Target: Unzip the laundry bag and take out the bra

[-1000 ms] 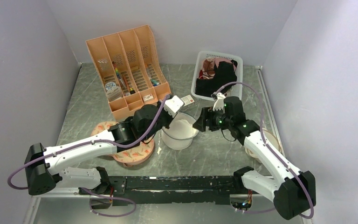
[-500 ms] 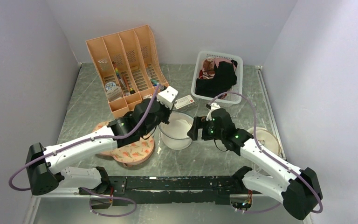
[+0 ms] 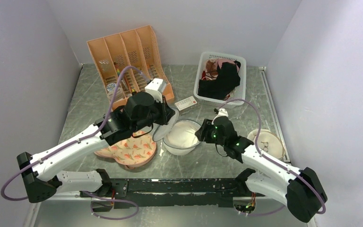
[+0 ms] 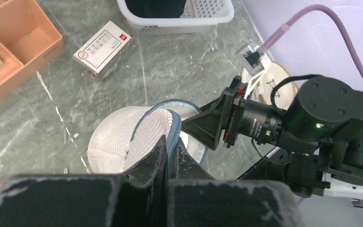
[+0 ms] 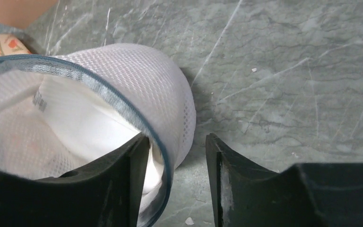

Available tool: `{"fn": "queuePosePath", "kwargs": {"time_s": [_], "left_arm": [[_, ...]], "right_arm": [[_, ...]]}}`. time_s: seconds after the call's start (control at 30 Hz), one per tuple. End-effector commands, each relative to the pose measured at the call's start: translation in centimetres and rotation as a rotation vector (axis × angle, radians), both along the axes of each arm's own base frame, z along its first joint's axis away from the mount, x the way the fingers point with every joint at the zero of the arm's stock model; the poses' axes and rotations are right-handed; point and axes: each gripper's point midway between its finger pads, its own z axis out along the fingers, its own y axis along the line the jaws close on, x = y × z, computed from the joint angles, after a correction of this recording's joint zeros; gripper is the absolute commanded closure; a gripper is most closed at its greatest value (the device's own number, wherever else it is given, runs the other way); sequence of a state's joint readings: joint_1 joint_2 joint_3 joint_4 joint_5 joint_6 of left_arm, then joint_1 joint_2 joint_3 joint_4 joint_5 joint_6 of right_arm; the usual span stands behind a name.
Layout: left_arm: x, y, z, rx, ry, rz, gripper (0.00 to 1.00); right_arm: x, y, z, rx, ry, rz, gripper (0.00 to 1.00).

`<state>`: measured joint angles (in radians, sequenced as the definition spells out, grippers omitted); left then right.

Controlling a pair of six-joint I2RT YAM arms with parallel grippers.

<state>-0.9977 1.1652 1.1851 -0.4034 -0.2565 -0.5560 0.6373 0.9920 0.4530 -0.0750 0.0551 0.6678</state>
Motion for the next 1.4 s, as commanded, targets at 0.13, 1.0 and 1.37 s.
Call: {"fn": "queuePosePath", "kwargs": {"time_s": [0.13, 1.0, 1.37], "left_arm": [[-0.6, 1.1, -1.1, -0.173, 0.241, -0.026, 0.93], [5.8, 20.7, -15.0, 0.147, 0.463, 0.419, 0.01], [2.1, 14.9, -9.2, -0.200, 0.500, 0.259, 0.02]], "right_arm": [[0.8, -3.4, 1.1, -0.092, -0.116, -0.117, 0.91], [0.4, -3.2, 0.9, -0.145, -0.121, -0.029, 1.00], [-0.4, -3.0, 0.7, -0.103, -0.070, -0.039, 1.00]]}}
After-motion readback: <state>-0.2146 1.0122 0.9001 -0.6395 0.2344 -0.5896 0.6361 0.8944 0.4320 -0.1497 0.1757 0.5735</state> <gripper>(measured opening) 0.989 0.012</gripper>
